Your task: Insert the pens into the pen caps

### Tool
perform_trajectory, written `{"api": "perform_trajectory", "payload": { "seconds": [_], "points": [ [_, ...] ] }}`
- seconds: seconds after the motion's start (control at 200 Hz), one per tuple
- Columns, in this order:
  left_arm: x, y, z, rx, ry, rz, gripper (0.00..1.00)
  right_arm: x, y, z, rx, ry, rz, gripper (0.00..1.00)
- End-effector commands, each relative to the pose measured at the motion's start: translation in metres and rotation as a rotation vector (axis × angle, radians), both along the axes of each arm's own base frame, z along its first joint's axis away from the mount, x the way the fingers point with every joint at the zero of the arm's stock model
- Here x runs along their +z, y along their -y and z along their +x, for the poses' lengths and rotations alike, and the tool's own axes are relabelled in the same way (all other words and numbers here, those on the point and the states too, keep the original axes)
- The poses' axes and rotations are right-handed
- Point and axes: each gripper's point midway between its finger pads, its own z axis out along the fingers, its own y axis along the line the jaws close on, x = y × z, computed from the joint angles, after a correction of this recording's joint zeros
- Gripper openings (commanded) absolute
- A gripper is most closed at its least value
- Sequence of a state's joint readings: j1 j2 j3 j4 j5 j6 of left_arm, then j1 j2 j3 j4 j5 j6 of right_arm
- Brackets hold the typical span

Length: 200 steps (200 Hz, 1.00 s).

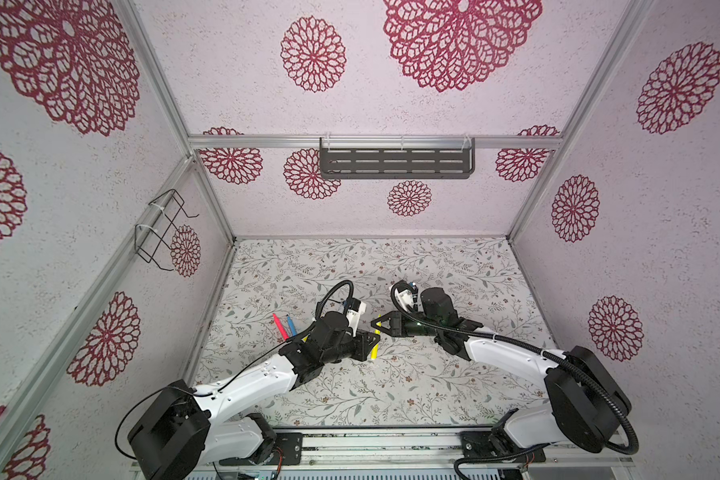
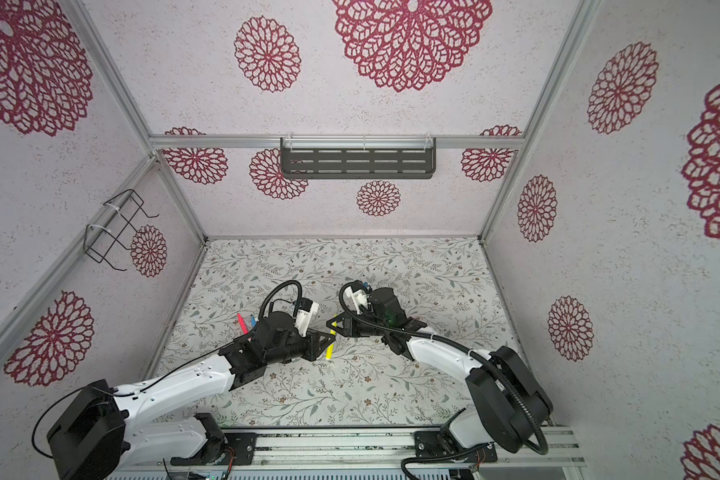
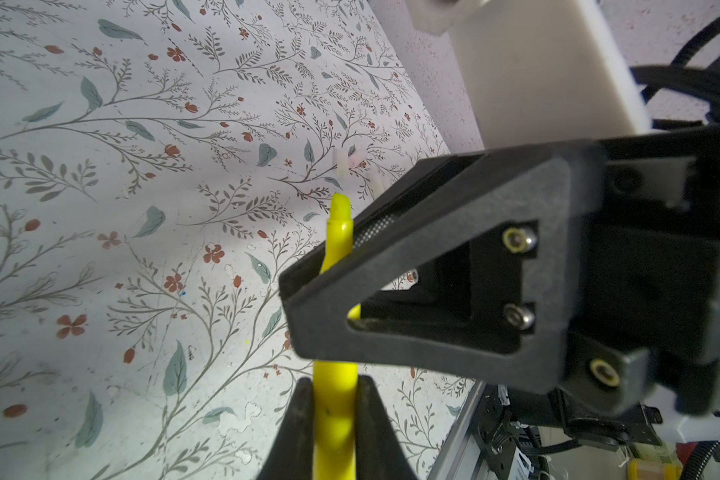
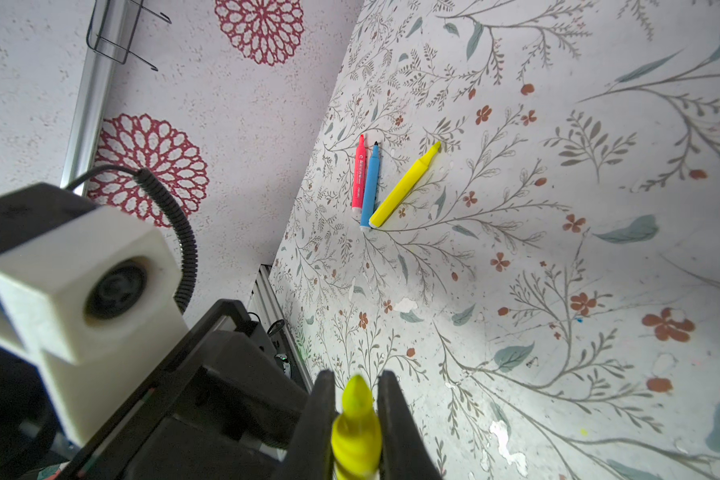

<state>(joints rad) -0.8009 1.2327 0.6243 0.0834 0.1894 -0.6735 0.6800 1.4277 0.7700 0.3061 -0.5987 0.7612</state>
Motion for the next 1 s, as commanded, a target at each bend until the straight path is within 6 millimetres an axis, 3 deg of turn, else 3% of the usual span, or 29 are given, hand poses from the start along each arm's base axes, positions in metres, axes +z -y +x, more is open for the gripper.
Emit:
{"api": "perform_trajectory", "payload": {
  "seconds": [0.0,0.055,0.11,0.611,0.701,0.816,0.936,0.996],
  "points": [
    [0.008,0.007,0.001,-0.007,0.013,-0.027,0.25,0.022,-0.008,0.002,0.012,0.047,0.055,0.0],
    [0.007,0.008,0.001,-0.008,0.006,-0.028,0.46,0.021,-0.007,0.002,0.01,0.047,0.054,0.0],
    [0.006,0.008,0.0,-0.007,0.003,-0.027,0.52,0.023,-0.007,0.002,0.007,0.051,0.056,0.0],
    [-0.002,0.017,-0.005,-0.052,-0.05,-0.029,0.48,0.034,-0.003,0.001,-0.005,0.078,0.069,0.0],
    [-0.003,0.017,-0.004,-0.049,-0.053,-0.028,0.44,0.034,-0.003,0.001,-0.008,0.079,0.069,0.0],
    [-0.002,0.016,-0.004,-0.046,-0.051,-0.027,0.31,0.035,-0.002,0.001,-0.012,0.082,0.069,0.0],
    [-0.003,0.017,-0.006,-0.055,-0.057,-0.022,0.08,0.034,-0.001,0.001,-0.016,0.082,0.069,0.0],
    [-0.004,0.016,-0.006,-0.055,-0.058,-0.019,0.01,0.034,-0.001,0.001,-0.019,0.081,0.068,0.0]
  ]
}}
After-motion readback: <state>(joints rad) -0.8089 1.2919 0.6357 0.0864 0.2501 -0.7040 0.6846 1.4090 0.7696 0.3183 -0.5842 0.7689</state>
